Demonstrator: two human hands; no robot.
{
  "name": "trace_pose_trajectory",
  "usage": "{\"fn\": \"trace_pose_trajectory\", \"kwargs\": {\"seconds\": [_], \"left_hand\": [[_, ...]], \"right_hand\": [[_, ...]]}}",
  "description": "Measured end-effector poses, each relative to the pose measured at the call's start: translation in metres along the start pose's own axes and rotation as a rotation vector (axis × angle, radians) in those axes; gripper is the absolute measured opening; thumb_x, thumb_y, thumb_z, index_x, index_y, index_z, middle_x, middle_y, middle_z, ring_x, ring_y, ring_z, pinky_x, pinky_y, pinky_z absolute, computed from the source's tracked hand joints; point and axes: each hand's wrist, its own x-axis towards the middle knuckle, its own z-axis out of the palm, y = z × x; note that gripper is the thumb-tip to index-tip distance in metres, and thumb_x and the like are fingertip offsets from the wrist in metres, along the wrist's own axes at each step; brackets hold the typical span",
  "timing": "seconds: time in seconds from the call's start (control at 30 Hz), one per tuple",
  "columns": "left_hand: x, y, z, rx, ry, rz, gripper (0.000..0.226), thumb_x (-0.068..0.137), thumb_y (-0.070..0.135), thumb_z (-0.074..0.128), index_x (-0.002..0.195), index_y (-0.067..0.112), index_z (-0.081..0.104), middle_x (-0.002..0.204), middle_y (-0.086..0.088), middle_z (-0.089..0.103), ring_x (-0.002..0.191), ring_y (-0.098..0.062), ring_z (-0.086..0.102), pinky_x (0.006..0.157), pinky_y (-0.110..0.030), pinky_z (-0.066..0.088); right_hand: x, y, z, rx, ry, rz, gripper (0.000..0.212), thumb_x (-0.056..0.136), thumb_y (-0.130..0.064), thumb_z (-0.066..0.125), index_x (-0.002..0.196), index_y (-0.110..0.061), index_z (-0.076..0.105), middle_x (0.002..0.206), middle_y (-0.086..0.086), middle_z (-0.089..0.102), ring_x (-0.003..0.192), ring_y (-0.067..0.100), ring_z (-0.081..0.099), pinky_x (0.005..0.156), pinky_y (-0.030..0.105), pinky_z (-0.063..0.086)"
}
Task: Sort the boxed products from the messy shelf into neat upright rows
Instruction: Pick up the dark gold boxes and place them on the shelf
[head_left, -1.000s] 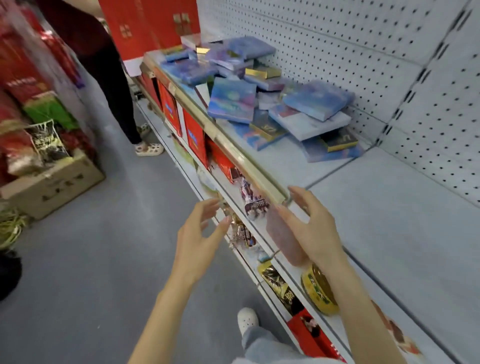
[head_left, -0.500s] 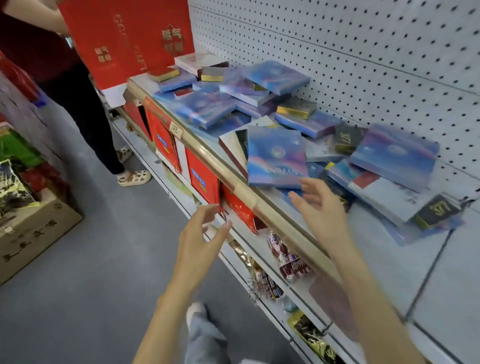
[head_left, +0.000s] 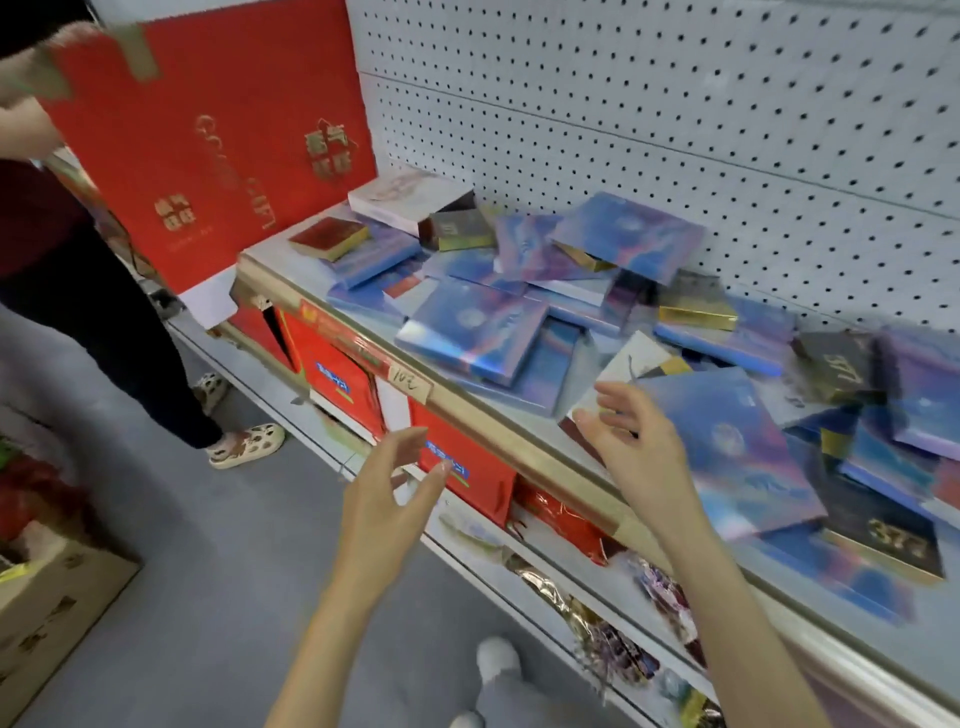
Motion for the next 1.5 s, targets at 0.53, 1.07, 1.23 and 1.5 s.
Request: {"fn": "trace_pose_trajectory", "kwargs": {"seconds": [0.53,1.07,1.23,1.5], "left_hand": [[0.241,-0.047,-0.079,0.060,0.079,-0.016,0.024,0.089,0.015,0.065,0.110,0.027,0.061,0.108,0.011,0.066,0.099,0.003,0.061,0.085,-0.014,0.047],[0.456,-0.115,-0.114,0.418,0.032,-0.015,0.047,0.088,0.037,0.064,0.129,0.018,0.052,0.128,-0.008,0.052,0.122,-0.026,0.045,0.101,-0.037,0.036],[0.507,-0.139,-0.122,0.518,-0.218,-0.138,0.077,0.082,0.060,0.058,0.142,0.016,0.036,0.134,-0.019,0.049,0.124,-0.040,0.042,0.104,-0.050,0.036],[0.528,-0.150,-0.124,0.435,-0.262,-0.129,0.087,0.067,0.059,0.074,0.138,0.020,0.040,0.124,-0.016,0.052,0.117,-0.035,0.048,0.094,-0.048,0.043]], "right_hand": [[0.220,-0.046,0.168,0.109,-0.020,-0.031,0.037,0.089,-0.018,0.067,0.124,-0.020,0.055,0.123,0.000,0.058,0.108,0.012,0.056,0.085,0.008,0.043],[0.299,-0.034,0.244,-0.724,0.021,-0.042,0.068,0.095,-0.049,0.048,0.153,-0.021,0.026,0.162,-0.001,0.015,0.150,0.014,0.006,0.117,0.028,0.006],[0.273,-0.053,0.255,-0.628,0.093,0.014,0.058,0.091,-0.049,0.047,0.142,-0.023,0.047,0.152,-0.008,0.035,0.146,0.011,0.022,0.118,0.024,0.017],[0.253,-0.074,0.295,-0.281,0.814,0.360,0.052,0.080,-0.039,0.076,0.120,-0.010,0.062,0.118,0.006,0.062,0.115,0.030,0.052,0.100,0.041,0.042]]}}
